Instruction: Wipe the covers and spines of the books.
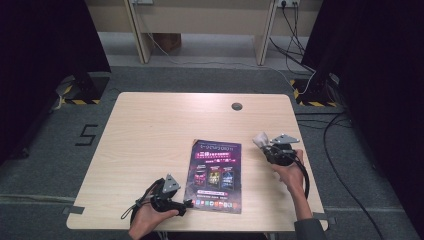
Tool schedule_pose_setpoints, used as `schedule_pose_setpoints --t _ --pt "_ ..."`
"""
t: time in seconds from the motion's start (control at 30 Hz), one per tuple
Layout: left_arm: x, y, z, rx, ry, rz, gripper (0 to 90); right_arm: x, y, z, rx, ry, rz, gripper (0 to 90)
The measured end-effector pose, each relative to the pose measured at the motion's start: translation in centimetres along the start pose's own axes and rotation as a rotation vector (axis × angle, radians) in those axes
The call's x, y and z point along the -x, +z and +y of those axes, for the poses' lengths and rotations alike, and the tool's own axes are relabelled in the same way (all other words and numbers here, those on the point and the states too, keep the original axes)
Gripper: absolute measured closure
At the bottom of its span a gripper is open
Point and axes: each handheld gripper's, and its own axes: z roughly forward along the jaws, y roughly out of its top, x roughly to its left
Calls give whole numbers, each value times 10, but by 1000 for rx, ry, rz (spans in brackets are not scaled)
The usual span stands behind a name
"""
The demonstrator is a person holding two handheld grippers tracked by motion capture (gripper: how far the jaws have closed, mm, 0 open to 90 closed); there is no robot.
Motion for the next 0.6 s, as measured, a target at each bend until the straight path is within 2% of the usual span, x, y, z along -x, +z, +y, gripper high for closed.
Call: schedule_pose_setpoints --t 0.23,0.3,0.6 --pt "1 0 0 6 7 6 162 7 -8 -14 -19 26 -26 763" --pt "0 0 0 2 4 1 161 11 -10 -18 -22 20 -42 763" --pt "0 0 0 6 3 -2 161 25 -19 -37 -50 57 -63 762"
